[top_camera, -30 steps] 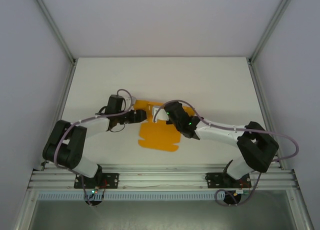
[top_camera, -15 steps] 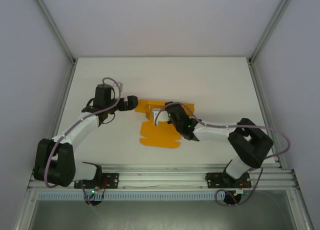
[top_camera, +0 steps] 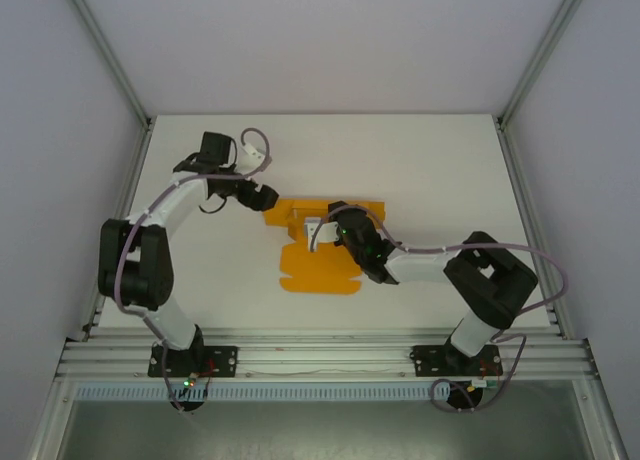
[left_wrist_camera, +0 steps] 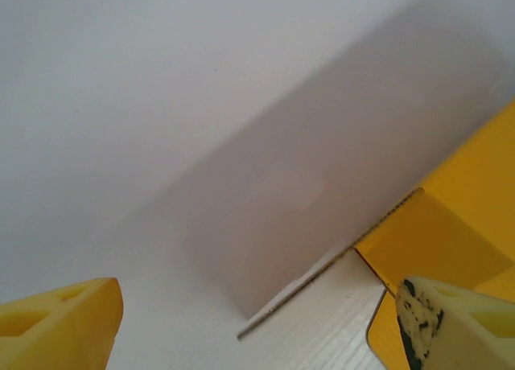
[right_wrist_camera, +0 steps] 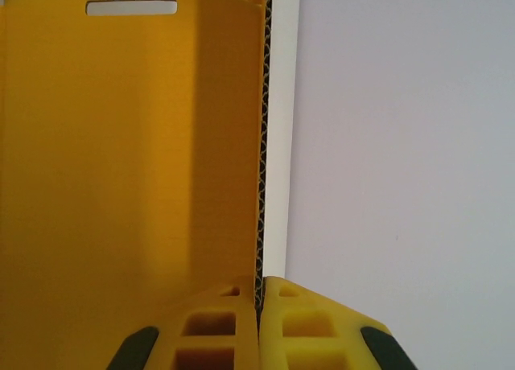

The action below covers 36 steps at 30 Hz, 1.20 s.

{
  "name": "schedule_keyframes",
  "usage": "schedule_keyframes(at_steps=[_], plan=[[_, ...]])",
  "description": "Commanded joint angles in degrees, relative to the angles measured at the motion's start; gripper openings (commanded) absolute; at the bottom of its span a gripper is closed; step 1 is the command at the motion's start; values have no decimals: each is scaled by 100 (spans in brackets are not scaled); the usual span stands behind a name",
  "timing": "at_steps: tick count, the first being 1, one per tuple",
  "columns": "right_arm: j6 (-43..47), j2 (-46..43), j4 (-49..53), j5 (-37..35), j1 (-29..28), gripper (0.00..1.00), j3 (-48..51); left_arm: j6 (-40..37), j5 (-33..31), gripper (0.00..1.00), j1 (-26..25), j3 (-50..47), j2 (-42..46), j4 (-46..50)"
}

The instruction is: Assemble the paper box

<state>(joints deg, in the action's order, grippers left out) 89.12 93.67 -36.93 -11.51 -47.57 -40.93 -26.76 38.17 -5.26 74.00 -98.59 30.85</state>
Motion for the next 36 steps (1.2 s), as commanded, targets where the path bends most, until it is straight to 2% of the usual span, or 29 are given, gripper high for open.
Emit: schedule_keyframes(at_steps=[1,3,5,10,11,13,15,18,20,25,29,33,36], plan=[[-146,-224,246,53,-7,0,-94,-1124,374,84,-43,704,-542,1477],[-215,-253,320,37,-7,0,-127,-1353,462,81,-100,941,-764,1806],[-233,-270,334,53,-6,0,-160,-1495,285,78,-204,1019,-895,1914],[-325,-262,463,71,-13,0,-263,-1457,130,58,-446,1083,-978,1718],[-325,-259,446,62,-11,0,-262,-1415,107,52,-473,1062,-987,1631],[-341,-253,447,27,-7,0,-267,-1164,-107,32,-493,1048,-1020,1426],[-386,-268,430,-48,-7,0,-257,-800,-466,16,-494,1070,-1040,1308],[-471,-309,335,-142,-10,0,-197,-117,-1110,1,-494,953,-1040,1011],[-583,-332,316,-141,-7,0,-158,555,-1447,0,-494,770,-986,524],[-789,-191,29,-298,-189,0,-72,2075,-1205,0,-604,67,-416,-711],[-724,102,-427,-575,-262,0,-76,2575,-790,0,-959,-328,44,-1141],[-935,103,-433,-536,-280,0,-28,2973,-1121,0,-1283,-578,450,-1306],[-1085,124,-375,-590,-306,0,-4,3211,-928,0,-1336,-696,579,-1288]])
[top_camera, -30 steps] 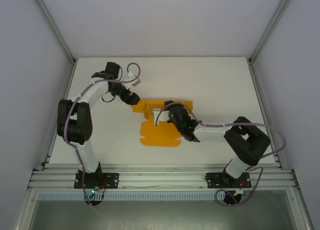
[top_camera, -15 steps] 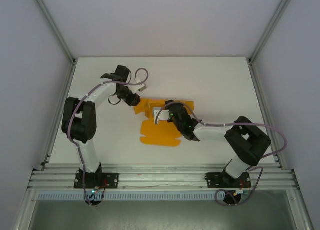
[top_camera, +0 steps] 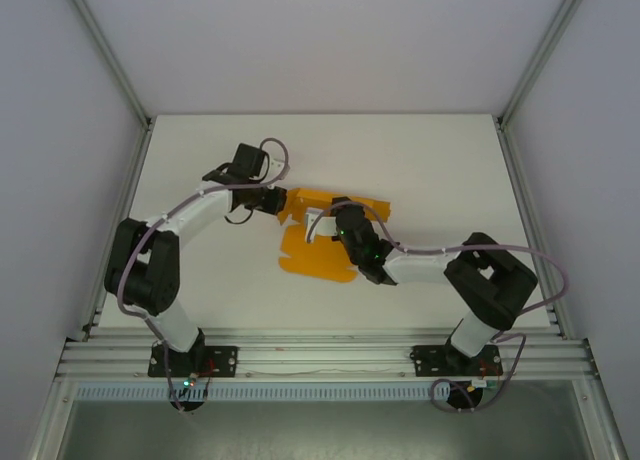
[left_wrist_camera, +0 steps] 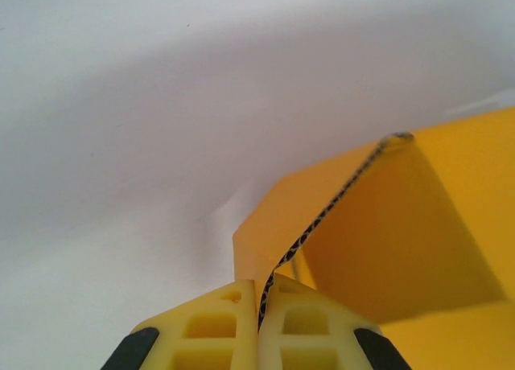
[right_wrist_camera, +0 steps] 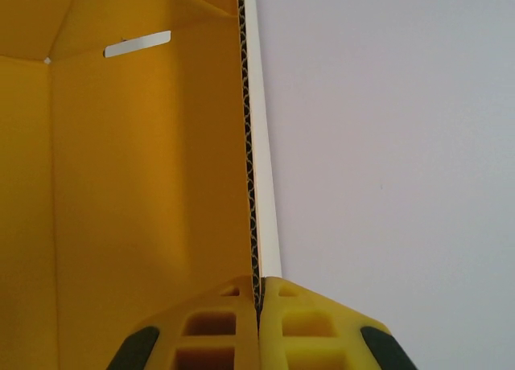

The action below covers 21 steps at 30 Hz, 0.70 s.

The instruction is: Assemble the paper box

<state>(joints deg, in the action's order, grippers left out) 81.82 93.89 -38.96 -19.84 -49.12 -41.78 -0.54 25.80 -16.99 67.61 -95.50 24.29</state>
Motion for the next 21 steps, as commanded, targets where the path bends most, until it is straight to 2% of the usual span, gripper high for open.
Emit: schedule_keyframes(at_steps=[1,3,7,12,15,19,21], plan=[[-392,123,-222,214,-159,0,103,614,286,0,-217,-127,323,-634],[-483,203,-330,124,-174,0,146,833,159,0,-363,-317,454,-772],[-546,371,-367,18,-244,0,173,1373,529,0,-526,-636,575,-1134],[-605,473,-440,-58,-308,0,243,1673,146,0,-637,-841,612,-1322],[-701,415,-414,-25,-317,0,334,1608,76,0,-767,-1013,526,-1618],[-672,293,-312,42,-309,0,509,1352,-465,0,-871,-995,399,-1248],[-663,221,-191,76,-313,0,571,1283,-646,4,-865,-1037,392,-1084]])
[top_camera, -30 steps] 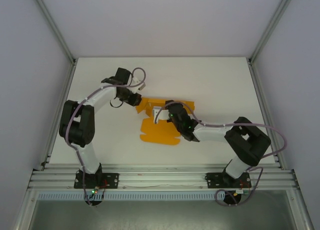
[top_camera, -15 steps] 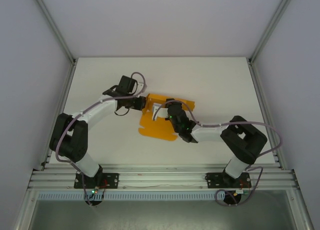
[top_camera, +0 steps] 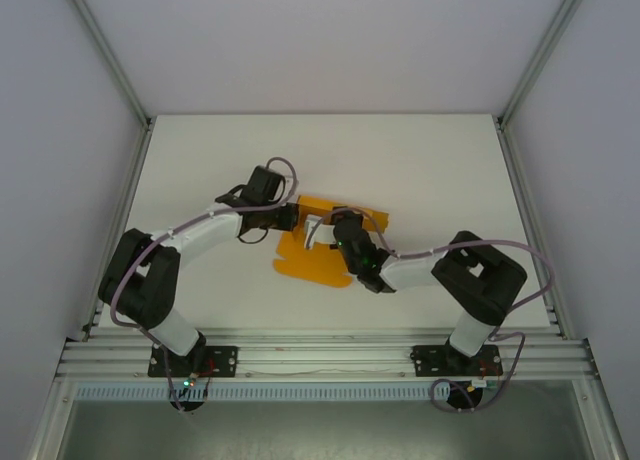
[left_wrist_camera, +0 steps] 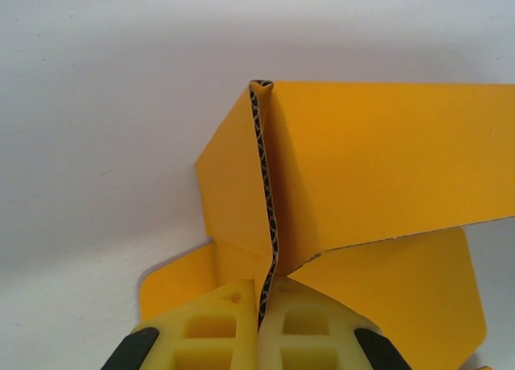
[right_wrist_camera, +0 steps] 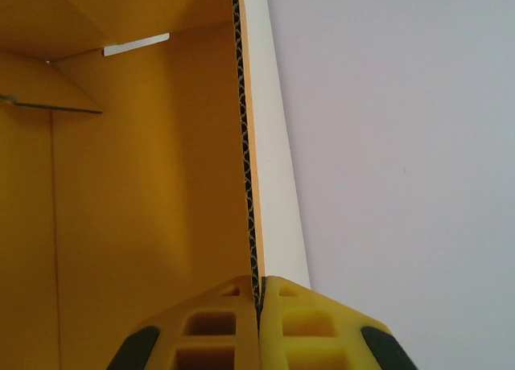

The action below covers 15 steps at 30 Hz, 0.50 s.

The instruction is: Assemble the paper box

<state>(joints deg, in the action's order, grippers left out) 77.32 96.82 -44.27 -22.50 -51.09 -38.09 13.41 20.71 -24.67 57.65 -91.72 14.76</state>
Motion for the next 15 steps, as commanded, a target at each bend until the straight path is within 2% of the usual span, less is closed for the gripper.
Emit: schedule_keyframes(at_steps=[1,3,5,8,10,13,15], plan=[[-208,-106,432,349,-120,0,229,-144,-160,4,-100,-77,30,-76],[-267,-137,436,346,-119,0,292,-106,-134,9,-100,-185,82,-120],[-265,-129,510,396,-119,0,343,-91,-1,19,-99,-262,120,-223],[-53,46,290,325,-99,0,388,-67,-21,24,-100,-267,183,-239],[80,152,51,266,-92,0,401,-100,-43,31,-104,-241,254,-194],[134,143,110,267,-89,0,389,-162,-83,36,-96,-236,419,-106],[133,122,110,274,-72,0,403,-172,-170,50,-102,-245,542,-42]])
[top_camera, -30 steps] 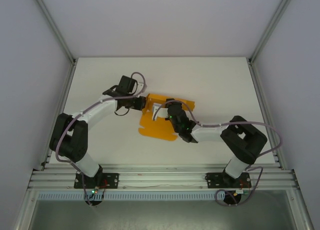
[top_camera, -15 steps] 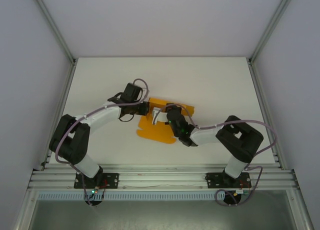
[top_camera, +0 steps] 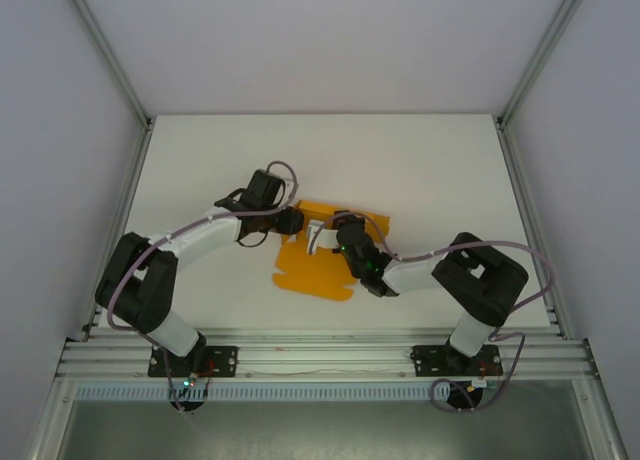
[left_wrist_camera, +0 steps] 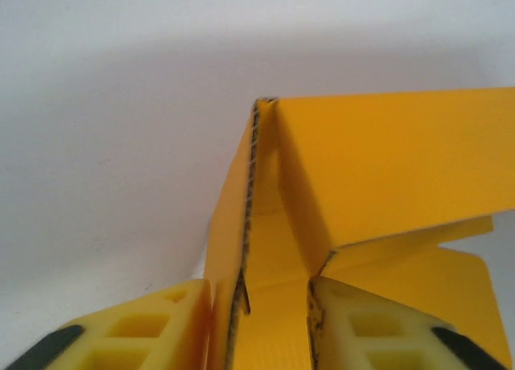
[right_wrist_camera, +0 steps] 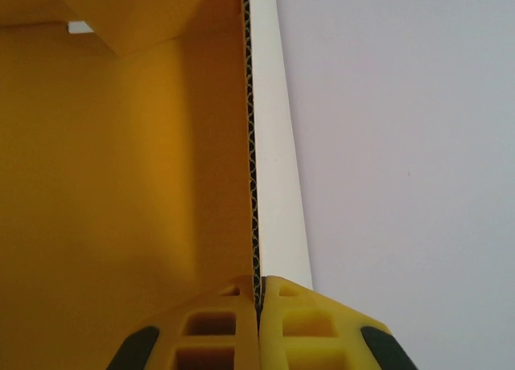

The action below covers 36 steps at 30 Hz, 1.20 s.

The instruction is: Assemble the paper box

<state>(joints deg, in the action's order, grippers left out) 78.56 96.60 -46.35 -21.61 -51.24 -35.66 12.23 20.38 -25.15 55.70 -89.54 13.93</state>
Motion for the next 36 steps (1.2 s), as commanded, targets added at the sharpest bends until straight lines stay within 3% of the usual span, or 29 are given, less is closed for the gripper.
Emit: schedule_keyframes(at_steps=[1,2,4,5,9,12,18,28,36], plan=[[12,118,299,182,-48,0,175,-67,-211,55,-52,-48,381,96],[17,93,286,171,-44,0,177,-63,-331,62,-51,-45,438,166],[53,55,271,190,-18,0,190,-102,-577,98,-43,-59,578,320],[55,39,249,181,-12,0,192,-107,-732,100,-36,-58,649,395],[212,-26,179,195,-8,0,197,-22,-1246,100,164,-46,1013,584],[420,-94,-21,189,29,0,169,230,-1485,100,620,54,1218,622],[909,-222,-346,466,269,0,-78,576,-1074,100,1740,436,876,371],[1571,269,-1035,1078,671,0,-505,122,-232,98,1875,1479,-804,112],[1946,1042,-1666,1273,890,0,-578,-42,542,88,1864,1316,-1219,-284]])
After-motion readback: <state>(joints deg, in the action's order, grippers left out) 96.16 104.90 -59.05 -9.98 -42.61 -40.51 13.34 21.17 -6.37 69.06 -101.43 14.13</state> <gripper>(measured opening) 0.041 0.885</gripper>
